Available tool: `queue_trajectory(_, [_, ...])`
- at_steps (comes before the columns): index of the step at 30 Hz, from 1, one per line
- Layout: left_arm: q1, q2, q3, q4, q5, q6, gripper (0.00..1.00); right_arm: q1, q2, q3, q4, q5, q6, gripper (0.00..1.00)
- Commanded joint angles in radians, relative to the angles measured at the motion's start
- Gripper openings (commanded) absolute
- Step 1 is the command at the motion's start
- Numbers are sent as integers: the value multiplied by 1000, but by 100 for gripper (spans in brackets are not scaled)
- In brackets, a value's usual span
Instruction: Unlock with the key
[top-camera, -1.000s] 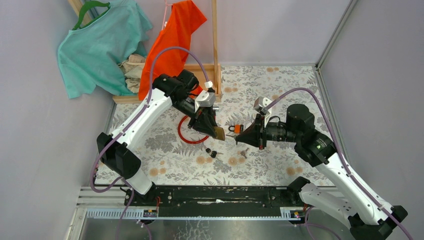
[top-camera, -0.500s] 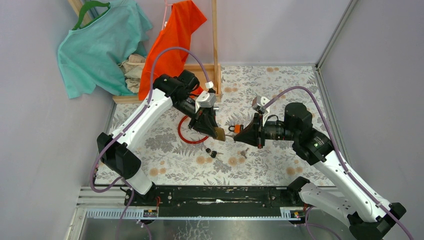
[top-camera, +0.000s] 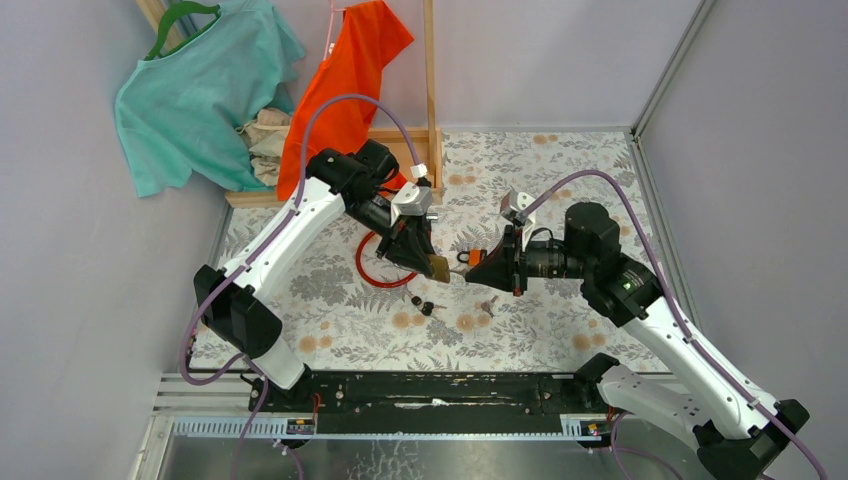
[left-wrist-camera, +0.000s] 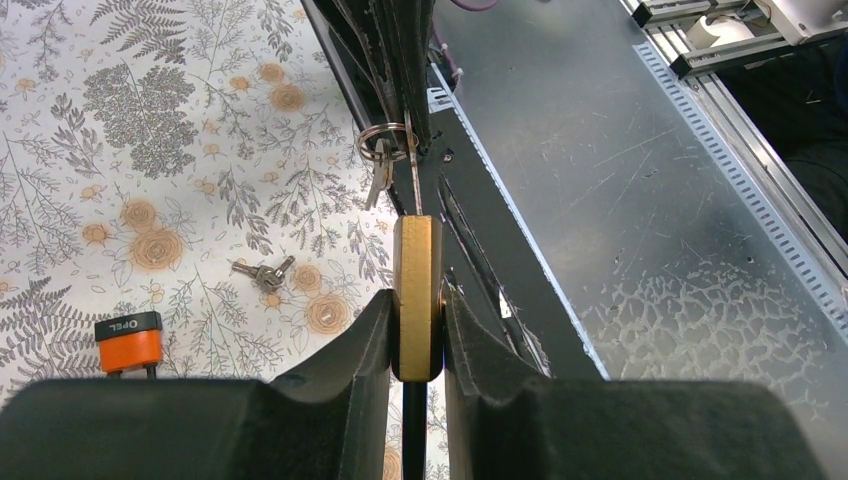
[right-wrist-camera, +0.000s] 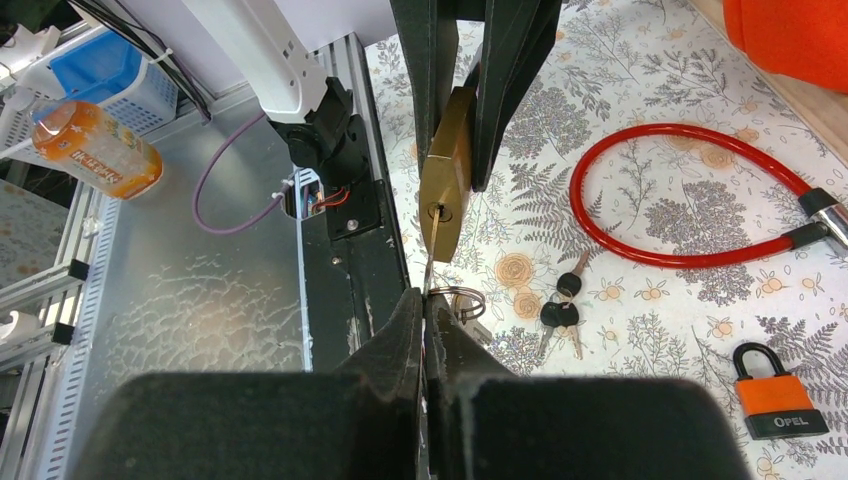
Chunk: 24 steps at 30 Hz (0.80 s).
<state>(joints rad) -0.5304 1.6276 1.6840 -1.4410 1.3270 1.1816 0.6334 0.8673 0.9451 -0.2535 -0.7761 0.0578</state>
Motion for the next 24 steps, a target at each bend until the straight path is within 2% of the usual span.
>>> queue_trajectory(1, [-6,-8,21,-10,69,11,0,8,13,14,57,-35,5,0])
queue_trajectory(15, [-11,5,37,-10,69,1,0,8,51,17,96,-14,14,0])
queue_trajectory(24, [-10,1,42,-10,40,-9,0,8,26,23,7,42,-31,0])
